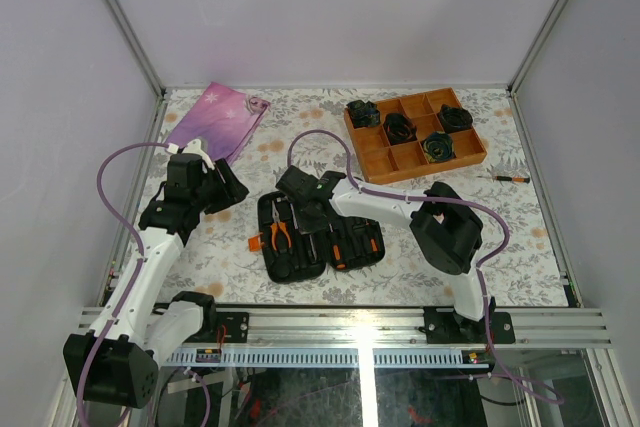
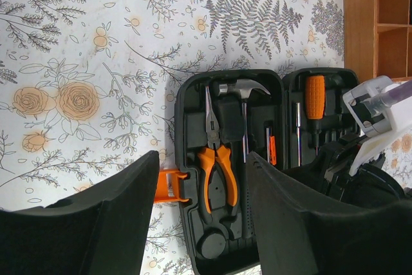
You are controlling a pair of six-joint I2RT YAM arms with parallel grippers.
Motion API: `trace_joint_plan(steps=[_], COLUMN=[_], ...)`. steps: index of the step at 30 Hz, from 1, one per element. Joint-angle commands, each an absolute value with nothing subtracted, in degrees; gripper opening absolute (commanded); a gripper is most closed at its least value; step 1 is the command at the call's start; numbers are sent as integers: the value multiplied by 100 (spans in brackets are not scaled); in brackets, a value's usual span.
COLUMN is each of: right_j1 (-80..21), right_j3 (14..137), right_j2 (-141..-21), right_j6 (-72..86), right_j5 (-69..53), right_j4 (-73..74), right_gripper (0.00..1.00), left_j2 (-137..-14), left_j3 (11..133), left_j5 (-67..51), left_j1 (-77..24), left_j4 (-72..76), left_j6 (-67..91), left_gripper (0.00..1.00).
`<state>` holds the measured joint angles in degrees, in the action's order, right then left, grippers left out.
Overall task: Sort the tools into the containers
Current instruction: Place the utility knife in the storage box.
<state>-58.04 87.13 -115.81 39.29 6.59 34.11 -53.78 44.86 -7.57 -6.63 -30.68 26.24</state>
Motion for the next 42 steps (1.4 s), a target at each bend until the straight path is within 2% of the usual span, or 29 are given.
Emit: trace_joint_plan(steps=[1, 22, 27, 31, 36, 42], right_j1=[-5862, -5915, -5924, -5925, -5924, -5909], right_j3=[8704, 8805, 8695, 8594, 8243, 7135], right_j2=[-11538, -12228, -11869, -11288, -10532, -9285], right_j6=[3902, 3788, 3749, 3638, 3472, 2658], right_j5=[786, 745, 767, 605, 565, 1107], right_j4=[3635, 4000, 3679, 3204, 2538, 1241], right_gripper=[1, 0, 1, 7, 21, 31], left_j2=[-5391, -5388, -5389, -5396, -5380, -5486], left_j3=[4427, 4421, 4423, 4417, 4404, 4405], left_j5=[-836, -834, -827, -836, -769, -777], left_j1=[-616, -617, -621, -624, -629, -628], left_j4=[-2891, -2892, -2892, -2892, -2892, -2848], left_j6=[2549, 2549, 2549, 2547, 2546, 2558], left_gripper=[55, 55, 55, 55, 55, 55])
